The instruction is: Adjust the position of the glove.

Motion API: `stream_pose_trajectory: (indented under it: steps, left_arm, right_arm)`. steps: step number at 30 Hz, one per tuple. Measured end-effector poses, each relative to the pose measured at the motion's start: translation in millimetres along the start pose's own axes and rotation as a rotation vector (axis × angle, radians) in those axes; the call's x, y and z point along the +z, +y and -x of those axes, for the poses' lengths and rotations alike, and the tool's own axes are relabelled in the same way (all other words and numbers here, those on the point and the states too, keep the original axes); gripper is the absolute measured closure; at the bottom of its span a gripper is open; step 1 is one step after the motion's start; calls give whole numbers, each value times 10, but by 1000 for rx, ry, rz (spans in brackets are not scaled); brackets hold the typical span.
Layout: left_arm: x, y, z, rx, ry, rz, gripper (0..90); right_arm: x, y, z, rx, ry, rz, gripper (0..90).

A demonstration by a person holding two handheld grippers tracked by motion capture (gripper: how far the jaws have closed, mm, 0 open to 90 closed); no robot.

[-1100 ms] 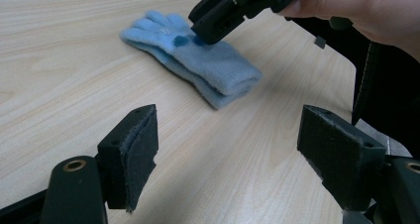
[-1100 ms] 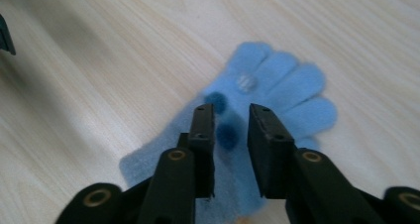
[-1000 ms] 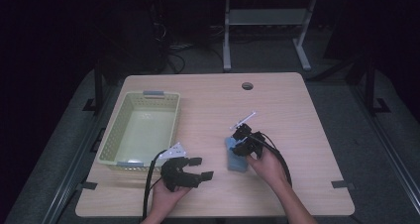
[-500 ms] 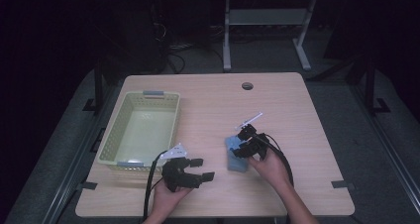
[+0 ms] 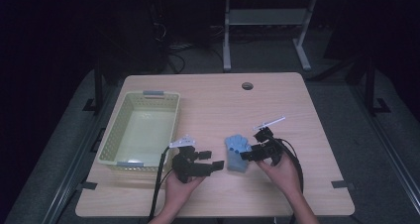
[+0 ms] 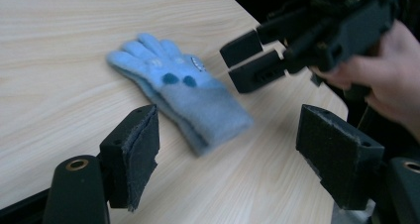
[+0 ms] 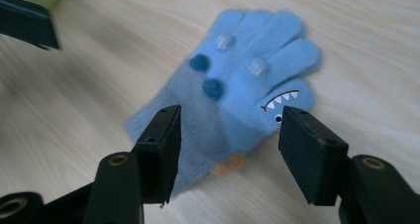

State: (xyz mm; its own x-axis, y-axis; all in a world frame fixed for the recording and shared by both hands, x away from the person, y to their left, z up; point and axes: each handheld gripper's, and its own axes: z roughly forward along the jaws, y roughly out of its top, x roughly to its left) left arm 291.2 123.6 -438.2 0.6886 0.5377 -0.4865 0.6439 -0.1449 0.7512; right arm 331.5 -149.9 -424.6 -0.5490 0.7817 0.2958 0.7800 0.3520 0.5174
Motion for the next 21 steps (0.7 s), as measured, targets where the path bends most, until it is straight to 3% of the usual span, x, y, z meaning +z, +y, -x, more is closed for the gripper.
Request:
stream_pose_trajectory:
  steps: [9,11,14,20,21]
  left_arm:
    - [307,116,-22,-121,18,-80,294]
    - [365,109,-67,-176,-7,-106,326]
    - [428,104,-157,-237,-12,-141,342]
    - [505,134,-219,-290,-13,-166,380]
    - [528,132,-231,-315,-26,-169,385]
  right_arm:
    - [-41,-115,71,56,9,37,404]
    - [-23,-145,94,78,22,43,402]
    - [35,-197,117,103,42,44,395]
    - [90,-204,120,124,55,48,396]
    - [96,-207,113,129,60,46,400]
